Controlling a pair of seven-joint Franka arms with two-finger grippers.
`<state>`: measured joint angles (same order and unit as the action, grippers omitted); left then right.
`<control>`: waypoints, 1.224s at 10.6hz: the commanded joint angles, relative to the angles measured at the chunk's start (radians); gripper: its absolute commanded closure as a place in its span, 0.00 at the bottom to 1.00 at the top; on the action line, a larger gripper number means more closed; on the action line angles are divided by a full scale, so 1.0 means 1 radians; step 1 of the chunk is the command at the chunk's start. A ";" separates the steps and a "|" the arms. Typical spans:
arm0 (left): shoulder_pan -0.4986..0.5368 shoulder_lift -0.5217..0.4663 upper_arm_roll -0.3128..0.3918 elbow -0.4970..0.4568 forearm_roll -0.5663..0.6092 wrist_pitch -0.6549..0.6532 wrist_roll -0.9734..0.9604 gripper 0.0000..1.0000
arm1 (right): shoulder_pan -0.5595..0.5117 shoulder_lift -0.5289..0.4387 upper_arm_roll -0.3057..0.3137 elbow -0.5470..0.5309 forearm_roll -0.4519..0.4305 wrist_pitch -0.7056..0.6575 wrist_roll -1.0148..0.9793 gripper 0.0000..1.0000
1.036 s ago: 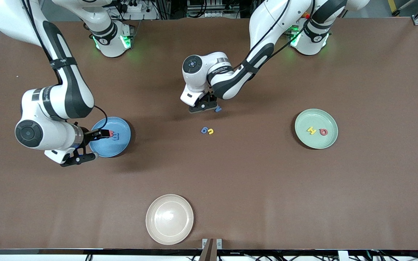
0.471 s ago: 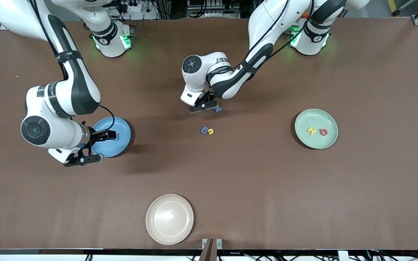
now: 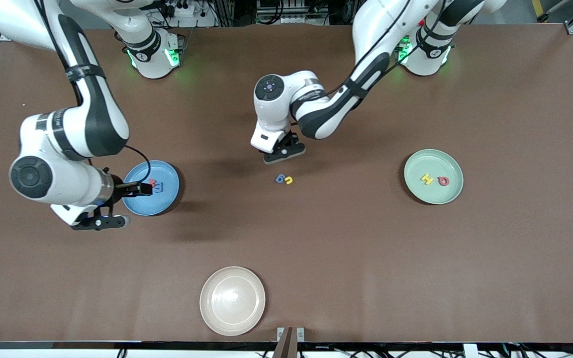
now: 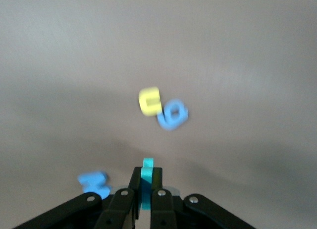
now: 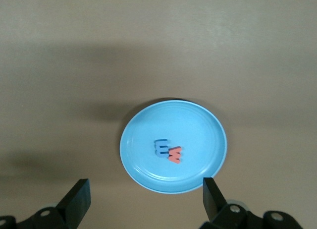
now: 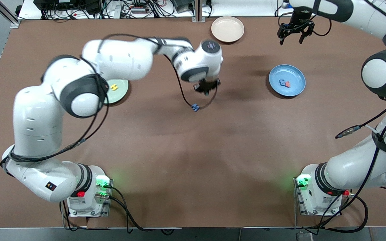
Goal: Sort upper and lower case letters into plates
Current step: 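Grasp the teal R with the left gripper while the right gripper withdraws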
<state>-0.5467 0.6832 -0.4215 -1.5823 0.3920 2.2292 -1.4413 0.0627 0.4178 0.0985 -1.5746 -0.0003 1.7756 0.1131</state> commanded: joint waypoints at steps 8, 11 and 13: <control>0.453 -0.198 -0.016 -0.022 -0.117 -0.287 0.778 1.00 | 0.288 0.130 0.012 0.045 0.097 0.194 0.714 0.00; 0.597 -0.211 -0.016 -0.138 -0.114 -0.324 0.974 1.00 | 0.416 0.301 0.010 0.250 0.088 0.209 1.070 0.00; 0.681 -0.217 -0.017 -0.206 -0.107 -0.318 1.111 1.00 | 0.477 0.354 0.006 0.286 0.085 0.258 1.234 0.00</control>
<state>0.0762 0.5095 -0.4270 -1.7066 0.2982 1.9004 -0.4156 0.5069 0.6989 0.1129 -1.3774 0.0928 2.0197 1.2331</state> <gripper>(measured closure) 0.899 0.000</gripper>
